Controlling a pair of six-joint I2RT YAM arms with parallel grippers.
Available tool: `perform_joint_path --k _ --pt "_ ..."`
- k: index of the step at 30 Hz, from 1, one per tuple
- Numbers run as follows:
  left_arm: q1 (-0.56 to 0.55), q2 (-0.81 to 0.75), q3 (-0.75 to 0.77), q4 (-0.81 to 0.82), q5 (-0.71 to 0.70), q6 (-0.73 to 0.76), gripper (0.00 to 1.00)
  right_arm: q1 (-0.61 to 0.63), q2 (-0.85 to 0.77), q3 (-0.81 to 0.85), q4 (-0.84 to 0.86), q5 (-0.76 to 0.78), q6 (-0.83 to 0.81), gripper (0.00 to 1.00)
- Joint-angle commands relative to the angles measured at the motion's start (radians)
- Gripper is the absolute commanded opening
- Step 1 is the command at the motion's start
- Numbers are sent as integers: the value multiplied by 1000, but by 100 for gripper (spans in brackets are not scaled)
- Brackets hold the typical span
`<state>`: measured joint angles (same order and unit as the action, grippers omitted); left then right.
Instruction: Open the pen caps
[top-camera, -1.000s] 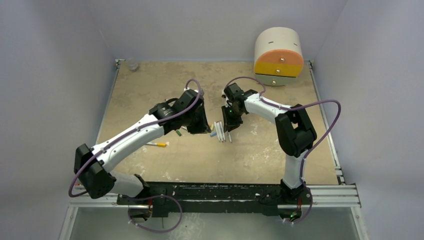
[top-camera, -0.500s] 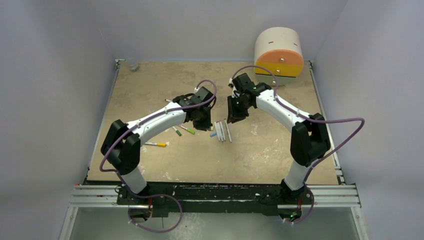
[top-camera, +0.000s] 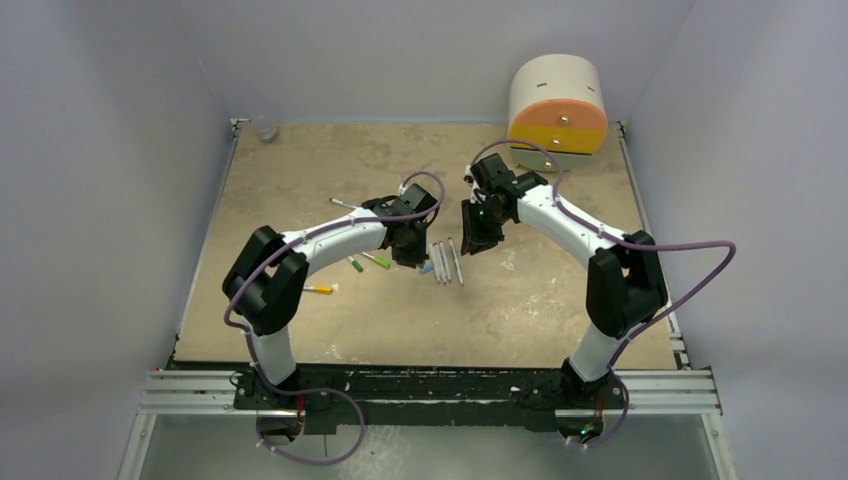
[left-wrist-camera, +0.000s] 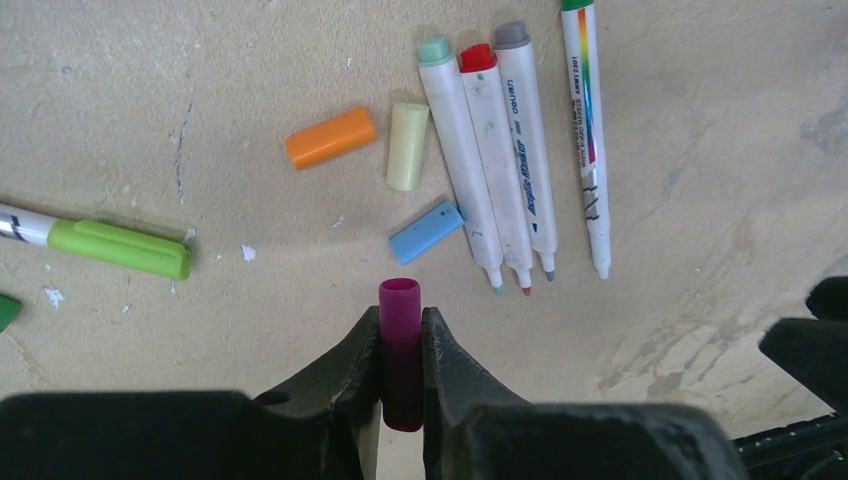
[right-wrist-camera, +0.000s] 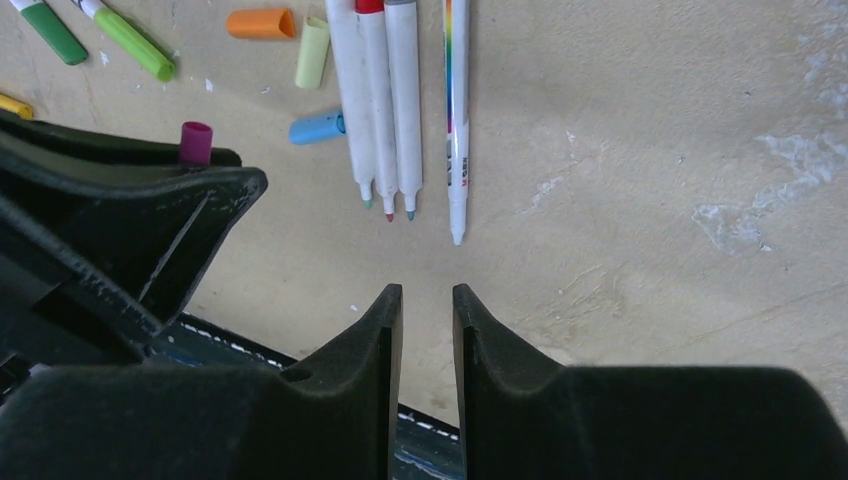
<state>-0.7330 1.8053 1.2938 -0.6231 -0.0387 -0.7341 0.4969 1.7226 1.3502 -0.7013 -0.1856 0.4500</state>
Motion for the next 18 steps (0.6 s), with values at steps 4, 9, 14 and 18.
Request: perform_joint_path --k 4,9,14,18 --pt "7 49 9 56 -20 39 18 -4 -73 -37 3 -27 16 27" --pt "9 63 20 51 -28 42 26 -3 -82 -58 14 -38 17 27" --pt "10 63 48 21 -30 36 27 -4 -82 -59 20 -42 18 27" --pt "10 21 124 -80 -69 25 32 -6 -77 -53 21 -41 16 27"
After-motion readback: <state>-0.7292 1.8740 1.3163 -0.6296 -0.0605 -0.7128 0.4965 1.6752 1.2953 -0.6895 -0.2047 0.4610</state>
